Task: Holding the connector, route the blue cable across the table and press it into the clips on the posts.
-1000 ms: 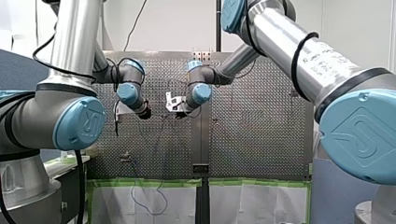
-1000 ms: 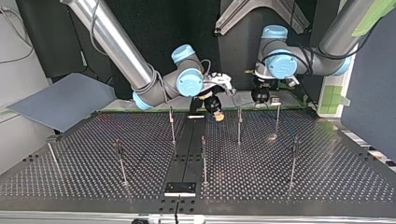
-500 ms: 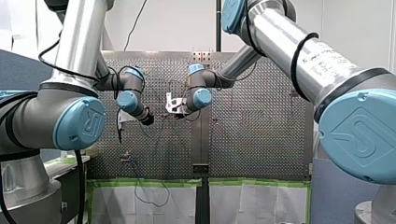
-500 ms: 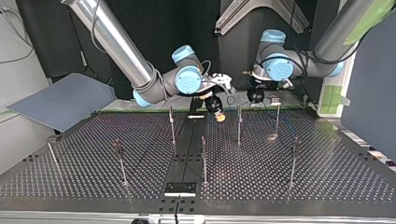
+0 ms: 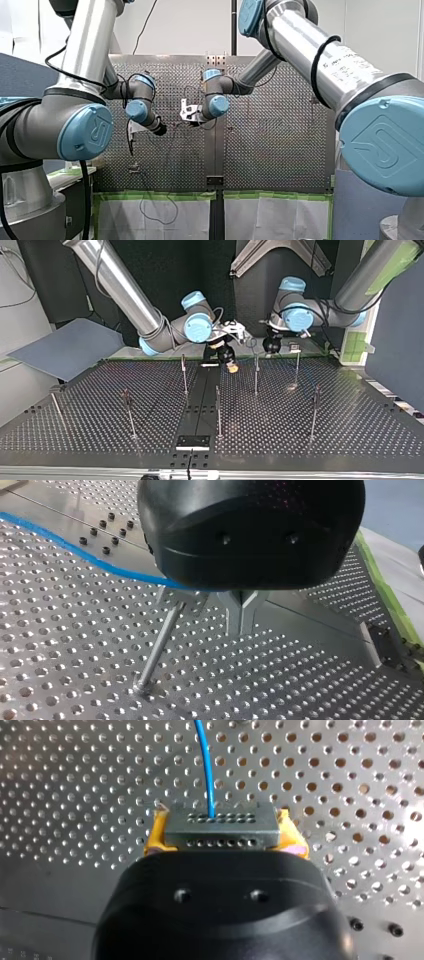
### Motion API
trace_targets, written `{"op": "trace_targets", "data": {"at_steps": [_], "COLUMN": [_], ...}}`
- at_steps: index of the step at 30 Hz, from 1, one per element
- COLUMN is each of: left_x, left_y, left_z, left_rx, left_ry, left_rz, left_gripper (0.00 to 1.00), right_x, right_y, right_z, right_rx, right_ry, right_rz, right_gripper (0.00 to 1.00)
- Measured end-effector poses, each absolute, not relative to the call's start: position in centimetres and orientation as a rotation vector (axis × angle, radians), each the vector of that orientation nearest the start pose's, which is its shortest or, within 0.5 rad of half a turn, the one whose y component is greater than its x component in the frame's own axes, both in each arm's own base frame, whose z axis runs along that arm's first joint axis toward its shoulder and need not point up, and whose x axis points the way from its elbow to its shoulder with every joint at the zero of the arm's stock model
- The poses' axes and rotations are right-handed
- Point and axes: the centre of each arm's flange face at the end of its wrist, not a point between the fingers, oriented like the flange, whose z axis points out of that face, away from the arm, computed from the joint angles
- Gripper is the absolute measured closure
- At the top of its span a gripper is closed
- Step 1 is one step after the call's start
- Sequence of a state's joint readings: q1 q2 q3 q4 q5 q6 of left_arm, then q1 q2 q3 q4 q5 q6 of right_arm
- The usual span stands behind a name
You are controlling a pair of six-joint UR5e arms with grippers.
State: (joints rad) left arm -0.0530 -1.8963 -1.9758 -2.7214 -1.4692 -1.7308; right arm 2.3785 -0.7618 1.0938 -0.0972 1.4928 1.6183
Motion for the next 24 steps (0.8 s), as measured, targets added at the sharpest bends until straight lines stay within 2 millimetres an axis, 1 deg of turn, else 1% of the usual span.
{"op": "trace_targets", "data": {"at_steps": [6,11,14,19,21,24], "left_x": [49.6,50.2,50.6,51.5,51.9,52.8], "left_y": [-16.9,-17.1,-16.9,-16.6,-16.5,-16.1], "left_z": [18.9,19.4,19.2,17.9,17.8,18.3], "left_rx": [-0.027,-0.033,-0.061,-0.093,-0.096,-0.113], "left_ry": [1.853,1.84,1.843,1.86,1.855,1.836], "left_rz": [-0.252,-0.299,-0.322,-0.339,-0.343,-0.348], "left_gripper": [1.0,1.0,1.0,1.0,1.0,1.0], "right_x": [63.8,63.7,63.6,63.3,63.1,62.7], "right_y": [-42.3,-42.6,-42.9,-43.6,-44.0,-44.5], "right_z": [20.8,19.6,19.0,18.9,18.9,19.0], "right_rx": [-2.608,-2.615,-2.62,-2.616,-2.614,-2.61], "right_ry": [1.043,1.048,1.054,1.065,1.072,1.083], "right_rz": [-2.129,-2.11,-2.1,-2.104,-2.106,-2.112], "right_gripper": [1.0,1.0,1.0,1.0,1.0,1.0]}}
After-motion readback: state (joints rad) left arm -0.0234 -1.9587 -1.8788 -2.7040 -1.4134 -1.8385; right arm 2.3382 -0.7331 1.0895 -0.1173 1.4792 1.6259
